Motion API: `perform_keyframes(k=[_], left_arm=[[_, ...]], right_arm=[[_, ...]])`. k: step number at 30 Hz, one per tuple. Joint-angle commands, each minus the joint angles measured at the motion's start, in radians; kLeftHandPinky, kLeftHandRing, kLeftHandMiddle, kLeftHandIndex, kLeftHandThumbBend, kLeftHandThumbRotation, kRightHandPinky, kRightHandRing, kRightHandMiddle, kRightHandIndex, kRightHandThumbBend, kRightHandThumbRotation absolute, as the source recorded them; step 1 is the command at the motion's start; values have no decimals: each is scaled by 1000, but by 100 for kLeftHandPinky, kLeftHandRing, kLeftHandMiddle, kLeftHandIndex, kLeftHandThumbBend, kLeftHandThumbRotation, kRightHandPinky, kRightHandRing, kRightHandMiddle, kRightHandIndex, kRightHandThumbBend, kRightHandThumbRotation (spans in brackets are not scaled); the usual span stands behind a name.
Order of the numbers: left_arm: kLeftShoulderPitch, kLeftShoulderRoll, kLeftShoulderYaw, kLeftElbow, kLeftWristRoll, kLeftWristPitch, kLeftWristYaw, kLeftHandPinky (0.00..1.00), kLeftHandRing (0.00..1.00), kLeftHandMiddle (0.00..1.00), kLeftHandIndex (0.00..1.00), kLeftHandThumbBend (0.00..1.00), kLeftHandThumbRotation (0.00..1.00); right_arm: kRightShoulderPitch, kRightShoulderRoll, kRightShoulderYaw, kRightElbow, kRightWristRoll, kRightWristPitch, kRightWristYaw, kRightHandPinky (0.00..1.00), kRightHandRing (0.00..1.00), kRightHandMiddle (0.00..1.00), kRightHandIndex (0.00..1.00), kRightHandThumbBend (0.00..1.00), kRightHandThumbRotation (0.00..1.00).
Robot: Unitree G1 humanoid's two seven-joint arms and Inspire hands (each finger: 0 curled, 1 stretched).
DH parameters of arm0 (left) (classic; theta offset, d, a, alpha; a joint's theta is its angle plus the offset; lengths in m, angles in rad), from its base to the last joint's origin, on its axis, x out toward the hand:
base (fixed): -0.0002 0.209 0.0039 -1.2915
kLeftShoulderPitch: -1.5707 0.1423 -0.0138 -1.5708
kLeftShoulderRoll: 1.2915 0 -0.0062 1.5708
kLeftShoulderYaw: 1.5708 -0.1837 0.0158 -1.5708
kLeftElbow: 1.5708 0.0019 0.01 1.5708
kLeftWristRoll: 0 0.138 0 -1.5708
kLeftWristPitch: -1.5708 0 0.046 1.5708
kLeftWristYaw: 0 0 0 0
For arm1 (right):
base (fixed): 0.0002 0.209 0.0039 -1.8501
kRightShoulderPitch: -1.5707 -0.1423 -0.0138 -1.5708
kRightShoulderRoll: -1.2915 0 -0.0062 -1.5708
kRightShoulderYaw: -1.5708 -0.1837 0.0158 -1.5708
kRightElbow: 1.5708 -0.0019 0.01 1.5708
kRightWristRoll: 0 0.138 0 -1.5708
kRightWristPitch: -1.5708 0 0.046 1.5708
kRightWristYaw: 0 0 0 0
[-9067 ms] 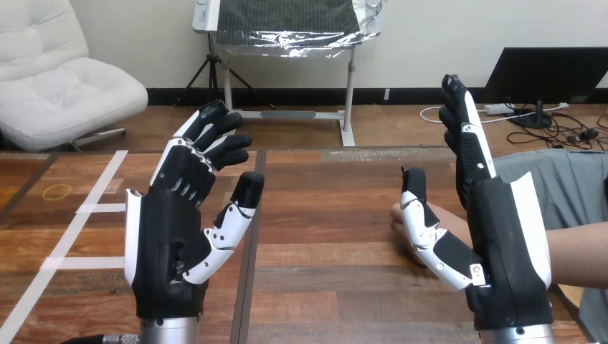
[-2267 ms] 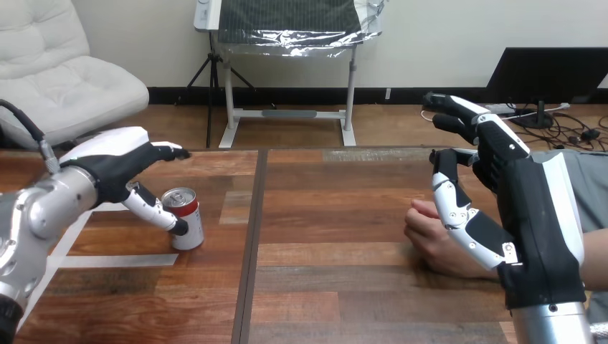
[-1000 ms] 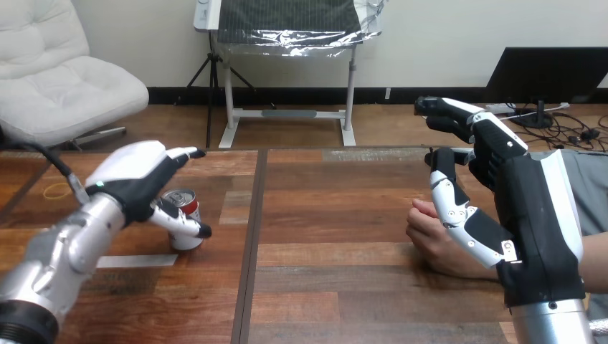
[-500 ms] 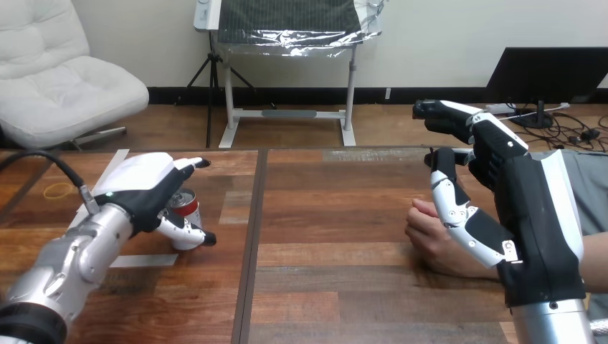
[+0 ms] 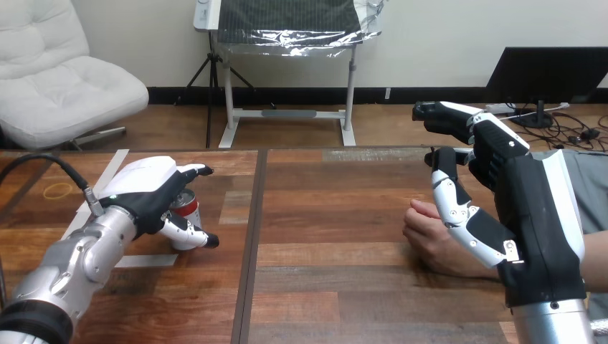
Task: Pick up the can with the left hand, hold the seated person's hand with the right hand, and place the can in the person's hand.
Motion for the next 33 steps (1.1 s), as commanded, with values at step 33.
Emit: perform_keyframes(k=[33], left_arm=[[-101,-38,5,111,-27,33,64,69,79,83,81,72,15]], right_arm=[[-42,-15,-26,-30,10,-6,15,62,76,77,68,0,0]])
